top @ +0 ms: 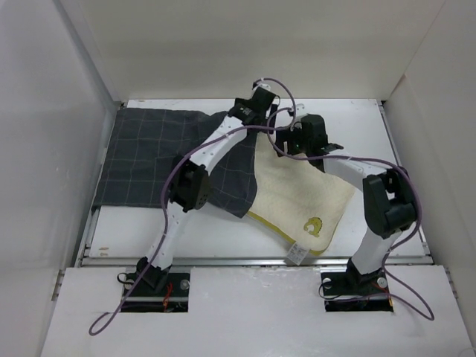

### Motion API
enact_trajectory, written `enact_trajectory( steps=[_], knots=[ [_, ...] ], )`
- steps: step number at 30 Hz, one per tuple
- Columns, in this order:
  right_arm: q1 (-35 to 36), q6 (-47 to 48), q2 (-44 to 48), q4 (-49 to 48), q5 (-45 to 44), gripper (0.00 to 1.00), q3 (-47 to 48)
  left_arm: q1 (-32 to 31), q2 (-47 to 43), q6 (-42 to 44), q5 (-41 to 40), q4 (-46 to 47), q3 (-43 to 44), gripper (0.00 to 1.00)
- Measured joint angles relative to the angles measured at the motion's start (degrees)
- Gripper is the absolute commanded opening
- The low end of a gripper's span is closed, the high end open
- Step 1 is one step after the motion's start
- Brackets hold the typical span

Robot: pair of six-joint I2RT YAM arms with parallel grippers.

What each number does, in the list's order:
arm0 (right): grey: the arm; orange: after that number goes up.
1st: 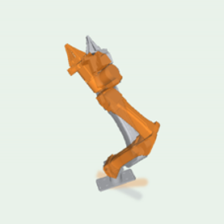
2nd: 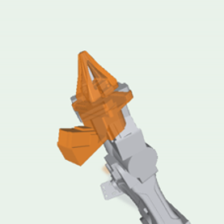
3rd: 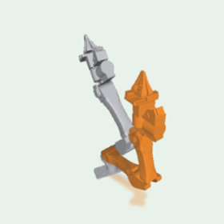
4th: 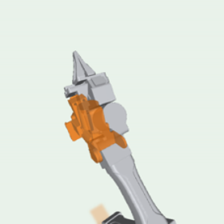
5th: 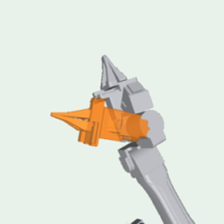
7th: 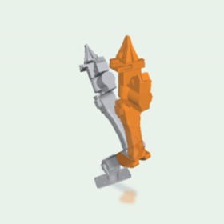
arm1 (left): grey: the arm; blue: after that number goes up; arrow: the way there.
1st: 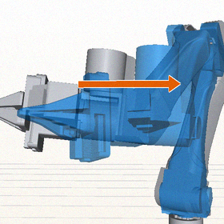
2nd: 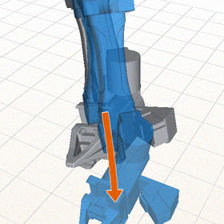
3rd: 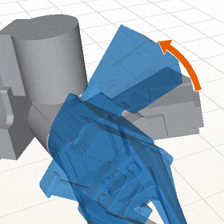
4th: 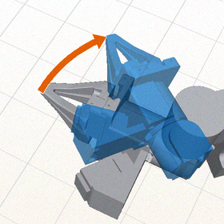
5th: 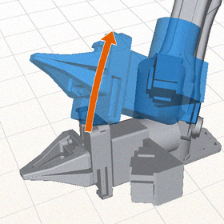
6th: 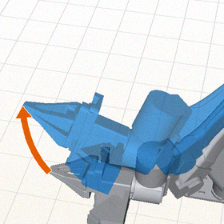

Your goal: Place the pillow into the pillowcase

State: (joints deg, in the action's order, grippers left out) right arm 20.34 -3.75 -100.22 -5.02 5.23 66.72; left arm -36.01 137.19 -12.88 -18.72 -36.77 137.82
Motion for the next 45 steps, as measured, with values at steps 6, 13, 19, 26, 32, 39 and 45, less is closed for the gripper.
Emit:
enact_trajectory(
  steps=[6, 13, 19, 26, 32, 39, 45],
  knots=[
    [-2.25, 3.69, -6.67, 0.55, 8.24, 0.79, 2.08, -0.02, 2.93, 0.37, -9.33, 5.01, -1.25, 0.95],
    [-2.62, 5.14, -8.5, 0.22, 12.98, 0.7, 3.76, 0.24, 3.58, 2.49, -17.31, 12.52, 1.11, 0.87],
    [-2.69, 5.33, -9.05, -0.55, 14.43, 0.7, 3.76, 0.28, 6.54, 4.5, -12.09, 13.62, 0.52, 0.97],
    [-2.99, 5.51, -9.22, -1.33, 17.14, 0.56, 3.63, 0.28, 7.32, 4.5, -9.68, 13.66, -1.25, 0.9],
    [-3.06, 5.49, -9.44, -2.1, 19.85, 0.26, 3.5, 0.74, 7.32, 5.01, -12.92, 13.79, -1.25, 0.52],
    [-3.06, 5.62, -8.92, -4.37, 21.24, 0.0, 1.49, 1.92, 7.32, 5.9, -13.9, 13.38, -1.25, 0.0],
    [-2.75, 5.9, -6.84, -5.11, 21.4, 0.0, -0.17, 1.99, 6.97, 6.47, -11.72, 13.49, -1.77, 0.0]
  ],
)
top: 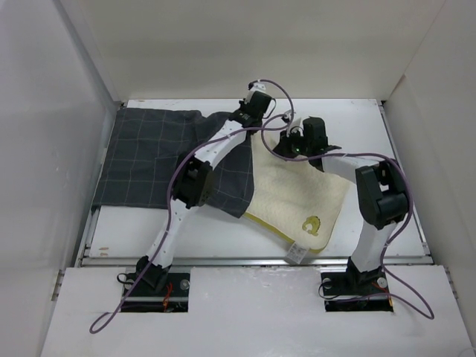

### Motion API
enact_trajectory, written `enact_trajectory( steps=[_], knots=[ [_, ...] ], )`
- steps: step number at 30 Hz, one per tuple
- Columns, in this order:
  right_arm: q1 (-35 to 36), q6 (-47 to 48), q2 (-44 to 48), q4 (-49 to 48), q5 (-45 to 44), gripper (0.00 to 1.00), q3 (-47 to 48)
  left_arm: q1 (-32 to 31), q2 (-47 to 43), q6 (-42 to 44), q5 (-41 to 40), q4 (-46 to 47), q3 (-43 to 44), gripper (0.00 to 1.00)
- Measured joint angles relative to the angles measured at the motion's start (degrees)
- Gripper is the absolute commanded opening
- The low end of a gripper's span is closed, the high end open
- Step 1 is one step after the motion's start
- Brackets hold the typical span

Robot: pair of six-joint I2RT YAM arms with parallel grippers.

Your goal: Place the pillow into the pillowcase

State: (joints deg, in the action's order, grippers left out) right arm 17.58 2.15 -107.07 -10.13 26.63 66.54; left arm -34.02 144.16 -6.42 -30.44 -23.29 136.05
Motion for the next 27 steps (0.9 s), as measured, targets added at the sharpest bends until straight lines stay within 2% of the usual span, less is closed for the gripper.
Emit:
enact_trajectory(
  steps=[7, 13, 18, 22, 27],
  knots=[
    [5.88, -0.35, 4.04, 0.46, -2.75, 0.0, -1.64, -0.94, -8.37, 3.23, 5.46, -0.35, -7.54, 0.0],
    [8.96, -3.67, 9.49, -2.56, -3.28, 0.0, -3.1, -5.55, -18.12, 5.11, 10.88, -2.43, -11.37, 0.0],
    [7.98, -10.29, 13.09, -12.55, -2.89, 0.0, -8.28, -7.93, -25.24, 4.83, 16.15, -1.46, -19.1, 0.0],
    [6.38, -16.74, 14.32, -23.63, -1.86, 0.0, -16.17, -10.12, -27.93, 4.02, 22.08, 0.57, -25.57, 0.0],
    [5.81, -21.7, 14.69, -31.5, 0.42, 0.0, -23.69, -11.26, -30.64, 3.63, 30.36, 2.99, -32.89, 0.0]
  ],
)
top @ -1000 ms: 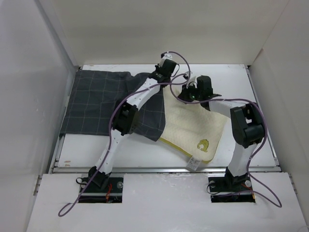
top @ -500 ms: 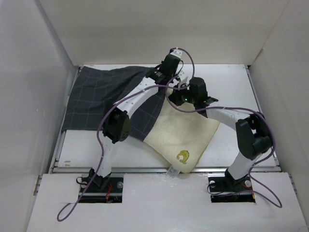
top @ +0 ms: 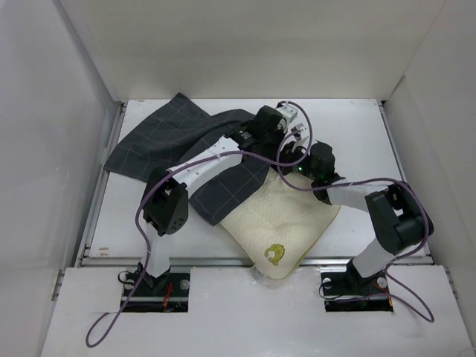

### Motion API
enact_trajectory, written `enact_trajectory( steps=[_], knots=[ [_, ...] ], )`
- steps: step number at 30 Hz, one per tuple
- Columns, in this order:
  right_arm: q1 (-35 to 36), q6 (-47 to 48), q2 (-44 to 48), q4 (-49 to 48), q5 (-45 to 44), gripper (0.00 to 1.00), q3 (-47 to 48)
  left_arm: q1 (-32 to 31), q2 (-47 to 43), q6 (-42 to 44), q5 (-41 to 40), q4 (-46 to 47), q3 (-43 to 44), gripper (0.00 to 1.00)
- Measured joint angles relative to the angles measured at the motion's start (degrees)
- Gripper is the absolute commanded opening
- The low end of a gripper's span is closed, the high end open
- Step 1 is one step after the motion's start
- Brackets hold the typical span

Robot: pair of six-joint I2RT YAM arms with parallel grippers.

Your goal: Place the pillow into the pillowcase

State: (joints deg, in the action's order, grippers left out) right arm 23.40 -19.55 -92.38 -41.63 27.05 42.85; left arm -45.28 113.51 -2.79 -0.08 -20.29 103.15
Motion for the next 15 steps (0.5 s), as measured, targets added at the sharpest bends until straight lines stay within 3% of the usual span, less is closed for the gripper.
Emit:
enact_trajectory(
  steps=[2, 4, 5, 6, 9, 11, 12, 15],
  knots=[
    [-0.02, -1.57, 0.04, -2.86, 1.27, 0.0, -2.14, -0.15, -1.03, -0.09, 2.34, 0.63, -1.84, 0.0],
    [-0.11, -2.86, 0.09, -4.83, 2.1, 0.14, -3.28, -0.26, -2.08, -0.28, 3.56, 1.22, -3.17, 0.0],
    [-0.13, -3.39, 0.11, -5.68, 2.36, 0.24, -3.69, -0.35, -2.43, -0.55, 3.69, 1.27, -3.52, 0.0],
    [-0.15, -3.82, 0.22, -6.38, 2.58, 0.46, -4.02, -0.39, -2.6, -0.79, 3.63, 1.27, -3.52, 0.02],
    [-0.31, -4.5, 2.43, -4.7, 2.91, 0.63, -5.2, 0.07, -2.54, -1.88, 2.73, 0.74, -2.99, 0.51],
    [-0.37, -4.24, 4.7, -0.92, 1.62, 0.69, -5.53, 1.16, -2.19, -3.06, 2.21, -0.22, -1.4, 0.74],
    [-0.44, -4.24, 5.97, 1.18, 0.31, 0.7, -5.51, 1.79, -2.1, -4.07, 1.92, -0.68, -0.72, 1.0],
    [-0.61, -3.58, 10.84, 8.31, -2.62, 0.78, -5.51, 2.6, -2.05, -5.9, 0.13, -2.03, 0.09, 1.0]
  ],
)
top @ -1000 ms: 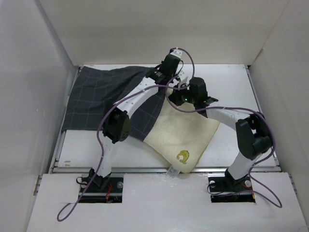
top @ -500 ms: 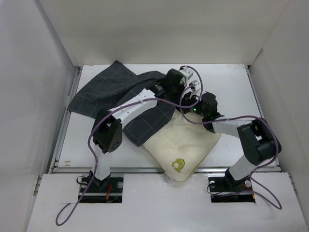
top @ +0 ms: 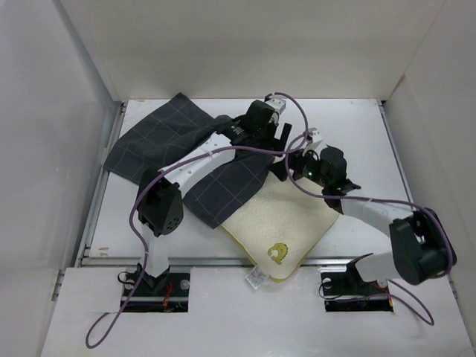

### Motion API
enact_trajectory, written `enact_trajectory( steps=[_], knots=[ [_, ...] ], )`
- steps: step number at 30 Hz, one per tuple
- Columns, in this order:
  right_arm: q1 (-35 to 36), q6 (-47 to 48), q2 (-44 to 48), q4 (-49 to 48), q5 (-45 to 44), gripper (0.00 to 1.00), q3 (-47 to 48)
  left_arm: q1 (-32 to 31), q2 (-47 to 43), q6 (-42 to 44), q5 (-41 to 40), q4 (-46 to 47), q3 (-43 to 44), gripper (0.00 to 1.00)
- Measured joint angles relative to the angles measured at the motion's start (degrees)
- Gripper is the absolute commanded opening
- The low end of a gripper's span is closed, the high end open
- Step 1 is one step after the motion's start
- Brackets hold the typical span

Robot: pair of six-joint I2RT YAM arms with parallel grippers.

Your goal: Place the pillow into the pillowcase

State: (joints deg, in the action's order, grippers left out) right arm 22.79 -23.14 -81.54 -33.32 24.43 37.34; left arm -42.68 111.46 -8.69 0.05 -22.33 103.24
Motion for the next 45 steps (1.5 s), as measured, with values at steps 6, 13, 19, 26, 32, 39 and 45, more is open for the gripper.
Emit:
enact_trajectory(
  steps=[6, 13, 19, 26, 32, 39, 45],
  knots=[
    [0.0, 4.17, 12.52, 15.63, -9.77, 0.86, 0.07, -0.68, -7.82, -2.78, -3.23, -0.26, -9.6, 1.0],
    [1.64, 13.9, 18.49, 30.14, -8.63, 0.98, 1.95, -0.68, -31.54, -13.6, -8.2, 1.18, -31.95, 1.0],
    [25.31, 21.03, 16.74, 40.96, -12.98, 0.99, 8.31, -0.66, -50.47, -27.91, -11.63, -4.33, -51.54, 1.0],
    [35.08, 22.36, 2.43, 45.29, -16.44, 0.99, 11.63, -0.85, -69.0, -42.91, -14.71, -11.93, -63.28, 1.0],
    [36.22, 21.64, -9.14, 46.21, -22.05, 0.05, 17.14, -0.85, -74.14, -48.92, -15.52, -13.49, -66.05, 1.0],
    [36.2, 16.04, -7.37, 47.8, -31.41, 0.0, 20.46, -0.87, -71.52, -48.7, -15.96, -8.92, -67.01, 1.0],
    [31.15, 15.1, -2.93, 52.33, -33.22, 0.0, 28.89, -0.87, -62.2, -45.77, -18.1, -1.49, -67.01, 1.0]
  ],
)
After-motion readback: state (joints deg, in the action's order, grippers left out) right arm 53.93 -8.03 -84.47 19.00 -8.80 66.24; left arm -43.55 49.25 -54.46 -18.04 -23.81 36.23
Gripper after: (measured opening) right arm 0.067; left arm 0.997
